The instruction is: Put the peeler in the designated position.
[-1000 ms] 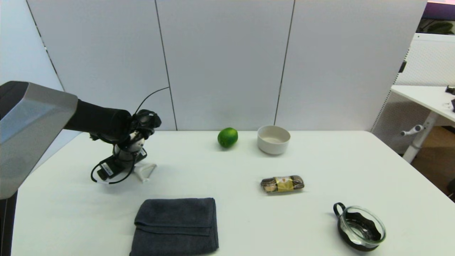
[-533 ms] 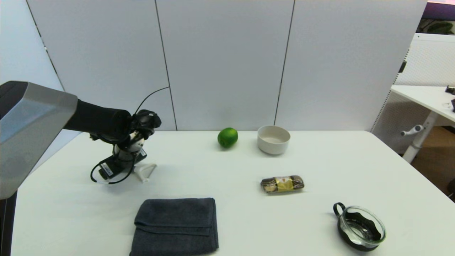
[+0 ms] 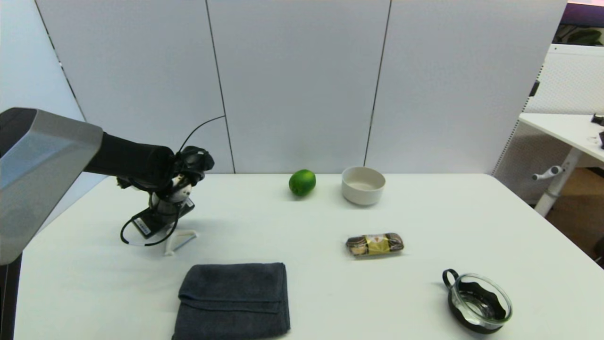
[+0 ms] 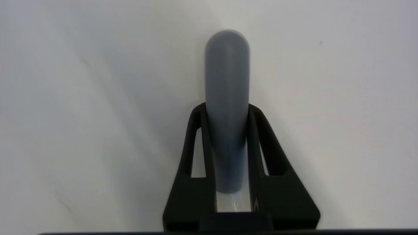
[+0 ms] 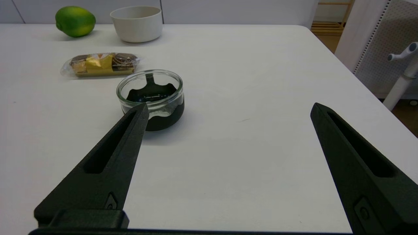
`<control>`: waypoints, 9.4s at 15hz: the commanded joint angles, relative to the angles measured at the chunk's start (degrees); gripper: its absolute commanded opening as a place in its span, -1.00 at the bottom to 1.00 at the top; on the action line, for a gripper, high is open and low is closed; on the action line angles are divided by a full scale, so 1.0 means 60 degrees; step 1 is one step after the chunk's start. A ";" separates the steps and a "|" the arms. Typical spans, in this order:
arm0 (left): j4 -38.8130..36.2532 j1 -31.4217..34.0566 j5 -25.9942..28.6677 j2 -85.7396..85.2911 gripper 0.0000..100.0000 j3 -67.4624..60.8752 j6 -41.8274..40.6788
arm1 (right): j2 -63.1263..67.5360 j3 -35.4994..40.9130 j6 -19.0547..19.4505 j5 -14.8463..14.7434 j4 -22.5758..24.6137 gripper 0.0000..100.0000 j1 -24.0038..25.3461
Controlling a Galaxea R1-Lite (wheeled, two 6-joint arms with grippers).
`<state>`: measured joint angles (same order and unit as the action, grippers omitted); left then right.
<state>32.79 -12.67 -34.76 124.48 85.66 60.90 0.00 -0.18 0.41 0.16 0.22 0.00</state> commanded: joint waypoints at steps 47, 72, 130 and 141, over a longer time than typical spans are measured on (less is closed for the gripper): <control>-0.4704 -0.5081 0.9220 0.2354 -1.00 0.4517 -1.5468 | 0.0000 0.0001 0.0004 0.0003 0.0007 1.00 0.0000; -0.4645 -0.4832 0.9440 0.3218 -1.00 0.4693 -1.6801 | 0.0000 0.0001 0.0004 0.0018 0.0007 1.00 0.0000; -0.5671 0.2272 0.7404 -2.0688 1.00 -1.3545 -1.1103 | 0.0000 0.0001 0.0004 0.0003 0.0007 1.00 0.0000; -0.5539 0.2257 0.5602 -2.0746 1.00 -1.4292 -0.9726 | 0.0015 0.0001 0.0004 0.0003 0.0007 1.00 0.0000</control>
<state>-0.40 0.88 -1.10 -0.18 0.13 2.47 0.00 -0.18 0.41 0.18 0.27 0.00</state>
